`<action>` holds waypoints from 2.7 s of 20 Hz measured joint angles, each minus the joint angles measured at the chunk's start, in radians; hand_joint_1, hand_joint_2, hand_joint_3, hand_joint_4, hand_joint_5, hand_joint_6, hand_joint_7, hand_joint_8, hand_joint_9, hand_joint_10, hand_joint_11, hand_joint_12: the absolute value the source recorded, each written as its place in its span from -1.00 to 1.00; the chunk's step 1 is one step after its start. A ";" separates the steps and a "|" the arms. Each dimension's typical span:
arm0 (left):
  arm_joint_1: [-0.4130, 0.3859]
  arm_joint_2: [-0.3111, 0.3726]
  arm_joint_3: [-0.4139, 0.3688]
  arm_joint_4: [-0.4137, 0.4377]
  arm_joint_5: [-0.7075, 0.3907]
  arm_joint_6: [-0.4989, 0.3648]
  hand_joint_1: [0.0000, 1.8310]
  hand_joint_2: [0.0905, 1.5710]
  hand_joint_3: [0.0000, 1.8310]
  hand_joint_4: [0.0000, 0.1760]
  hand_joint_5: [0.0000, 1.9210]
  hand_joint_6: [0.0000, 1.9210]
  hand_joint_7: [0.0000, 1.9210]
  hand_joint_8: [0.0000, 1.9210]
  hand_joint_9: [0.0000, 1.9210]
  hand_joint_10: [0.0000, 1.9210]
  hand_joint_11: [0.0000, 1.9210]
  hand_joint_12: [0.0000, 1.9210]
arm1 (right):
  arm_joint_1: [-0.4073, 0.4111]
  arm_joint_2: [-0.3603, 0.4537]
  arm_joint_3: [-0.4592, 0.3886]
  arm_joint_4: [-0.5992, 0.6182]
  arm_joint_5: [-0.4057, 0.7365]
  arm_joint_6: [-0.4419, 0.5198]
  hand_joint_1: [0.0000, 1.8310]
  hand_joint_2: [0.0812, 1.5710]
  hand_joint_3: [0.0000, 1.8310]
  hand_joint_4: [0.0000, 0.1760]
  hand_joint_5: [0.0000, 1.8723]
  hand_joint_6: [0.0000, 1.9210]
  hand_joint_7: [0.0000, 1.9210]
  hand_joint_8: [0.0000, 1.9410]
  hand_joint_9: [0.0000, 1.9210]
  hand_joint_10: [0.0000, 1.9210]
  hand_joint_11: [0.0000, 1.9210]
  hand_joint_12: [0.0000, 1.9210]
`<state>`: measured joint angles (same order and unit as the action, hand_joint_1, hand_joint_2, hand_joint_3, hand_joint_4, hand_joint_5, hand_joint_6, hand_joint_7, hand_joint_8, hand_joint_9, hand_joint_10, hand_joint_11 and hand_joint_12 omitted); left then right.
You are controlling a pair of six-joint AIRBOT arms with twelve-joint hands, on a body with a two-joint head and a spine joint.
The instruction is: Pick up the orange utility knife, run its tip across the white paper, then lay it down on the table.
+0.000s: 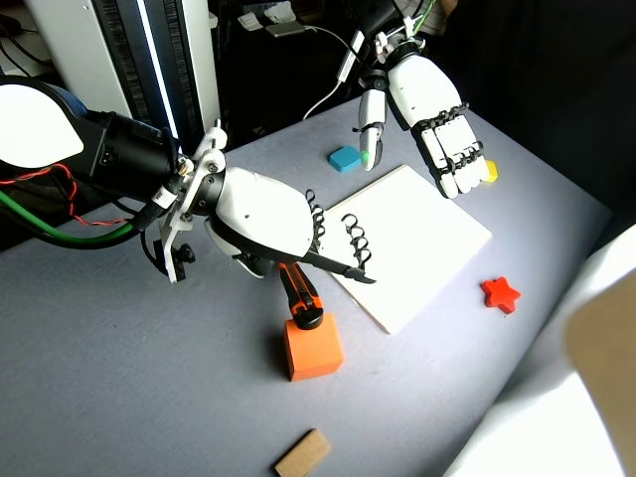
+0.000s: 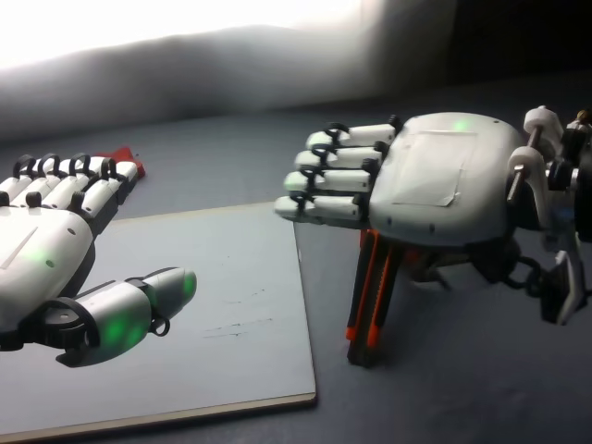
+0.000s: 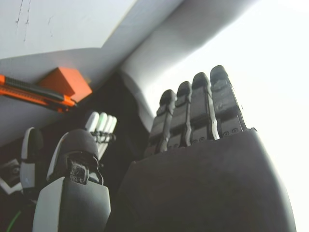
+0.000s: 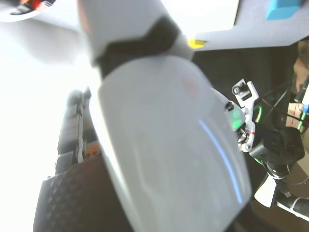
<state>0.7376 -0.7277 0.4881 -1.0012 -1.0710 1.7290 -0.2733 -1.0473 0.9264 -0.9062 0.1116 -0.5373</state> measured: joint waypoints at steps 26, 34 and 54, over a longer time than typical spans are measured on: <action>0.003 0.000 -0.011 0.000 0.001 0.002 -0.98 0.57 -1.00 -1.00 -1.00 -1.00 -1.00 -1.00 -1.00 -1.00 -1.00 -1.00 | 0.061 -0.187 0.278 -1.416 0.350 1.360 0.25 0.33 -0.99 -1.00 -1.00 -1.00 -1.00 -1.00 -1.00 -1.00 -1.00 -1.00; 0.003 0.000 -0.003 0.001 -0.001 -0.002 -0.98 0.56 -1.00 -1.00 -1.00 -1.00 -1.00 -1.00 -1.00 -1.00 -1.00 -1.00 | -0.009 -0.260 0.312 -1.429 0.146 1.357 0.25 0.38 -0.98 -1.00 -1.00 -1.00 -1.00 -1.00 -1.00 -1.00 -1.00 -1.00; -0.010 -0.004 0.021 0.007 -0.011 -0.003 -0.98 0.56 -1.00 -1.00 -1.00 -1.00 -0.99 -1.00 -0.99 -1.00 -1.00 -0.89 | -0.048 -0.275 0.304 -1.406 0.052 1.345 0.63 0.19 -0.32 -0.99 0.39 0.99 0.50 0.99 0.56 1.00 0.49 1.00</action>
<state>0.7273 -0.7319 0.5095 -0.9939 -1.0817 1.7264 -0.3210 -1.3228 1.2308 -2.3123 0.1635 0.8074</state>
